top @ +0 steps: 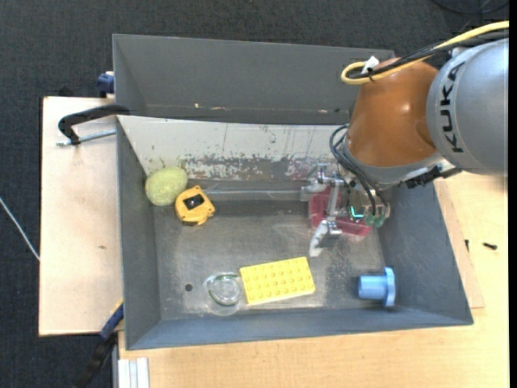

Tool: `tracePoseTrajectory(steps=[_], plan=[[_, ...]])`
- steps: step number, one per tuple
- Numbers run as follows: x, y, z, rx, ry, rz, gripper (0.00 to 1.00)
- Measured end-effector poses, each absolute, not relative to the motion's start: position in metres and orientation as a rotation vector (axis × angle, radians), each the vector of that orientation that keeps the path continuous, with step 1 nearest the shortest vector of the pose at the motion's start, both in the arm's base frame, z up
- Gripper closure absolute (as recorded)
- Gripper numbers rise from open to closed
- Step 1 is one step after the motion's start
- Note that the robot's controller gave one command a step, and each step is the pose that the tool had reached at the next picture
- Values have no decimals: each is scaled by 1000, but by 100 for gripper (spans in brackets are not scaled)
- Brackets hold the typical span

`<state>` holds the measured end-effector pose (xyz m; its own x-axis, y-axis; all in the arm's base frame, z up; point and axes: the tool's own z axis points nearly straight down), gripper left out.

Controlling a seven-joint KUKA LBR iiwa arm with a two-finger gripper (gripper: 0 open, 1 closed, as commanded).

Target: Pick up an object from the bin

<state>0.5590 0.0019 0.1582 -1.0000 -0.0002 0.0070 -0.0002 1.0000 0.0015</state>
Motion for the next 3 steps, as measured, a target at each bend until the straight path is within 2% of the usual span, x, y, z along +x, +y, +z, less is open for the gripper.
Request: tracePoseTrajectory(steps=[1,2,3], plan=[[560,2,162,0,-3141,-2,0],[535,21,105,-72,-3147,-3,0],[526,28,81,-24,-3145,-6,0]])
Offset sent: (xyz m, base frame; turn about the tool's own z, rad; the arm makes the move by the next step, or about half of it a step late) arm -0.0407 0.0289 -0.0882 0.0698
